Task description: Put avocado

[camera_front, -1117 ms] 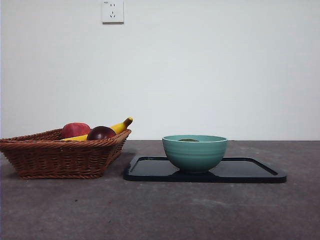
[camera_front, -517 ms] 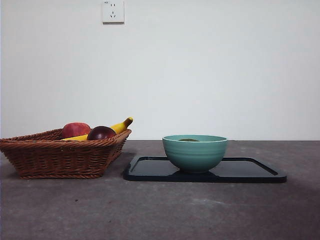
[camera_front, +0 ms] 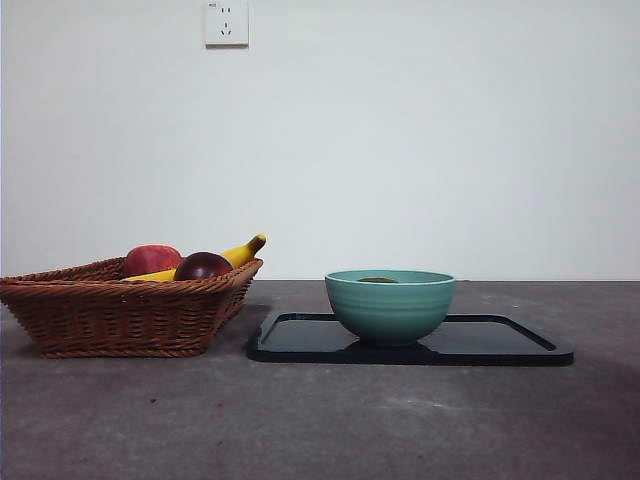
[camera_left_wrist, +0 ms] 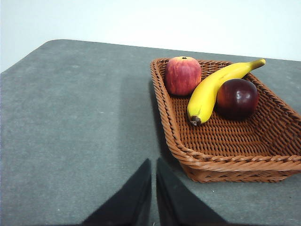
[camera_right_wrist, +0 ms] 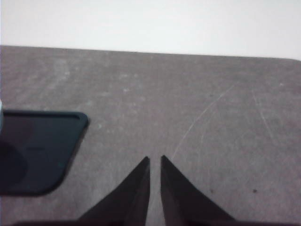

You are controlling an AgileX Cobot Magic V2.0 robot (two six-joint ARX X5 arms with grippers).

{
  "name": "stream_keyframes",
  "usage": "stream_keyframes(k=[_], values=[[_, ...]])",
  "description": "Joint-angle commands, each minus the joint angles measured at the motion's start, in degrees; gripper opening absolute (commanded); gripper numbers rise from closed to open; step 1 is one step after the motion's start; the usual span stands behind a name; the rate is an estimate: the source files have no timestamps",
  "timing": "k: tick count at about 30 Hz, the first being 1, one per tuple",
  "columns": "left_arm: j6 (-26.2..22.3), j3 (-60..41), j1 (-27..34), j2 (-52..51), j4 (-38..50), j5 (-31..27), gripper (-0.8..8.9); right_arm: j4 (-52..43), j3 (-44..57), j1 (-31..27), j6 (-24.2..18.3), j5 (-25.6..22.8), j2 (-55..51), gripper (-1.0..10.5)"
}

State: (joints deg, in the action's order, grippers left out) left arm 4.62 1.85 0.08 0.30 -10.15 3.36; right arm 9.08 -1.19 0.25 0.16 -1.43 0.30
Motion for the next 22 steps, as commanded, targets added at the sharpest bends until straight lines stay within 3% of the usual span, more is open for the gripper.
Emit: stream_keyframes(k=[1, 22], values=[[0.39, -1.18, -0.15, -0.11, 0.37, 0.09, 0.2, 0.59, 0.59, -0.15, -0.7, 0.07, -0.09, 0.3], [0.39, -1.18, -0.15, -0.11, 0.37, 0.09, 0.2, -0.26, 0.55, -0.39, -0.85, -0.04, -0.09, 0.3]])
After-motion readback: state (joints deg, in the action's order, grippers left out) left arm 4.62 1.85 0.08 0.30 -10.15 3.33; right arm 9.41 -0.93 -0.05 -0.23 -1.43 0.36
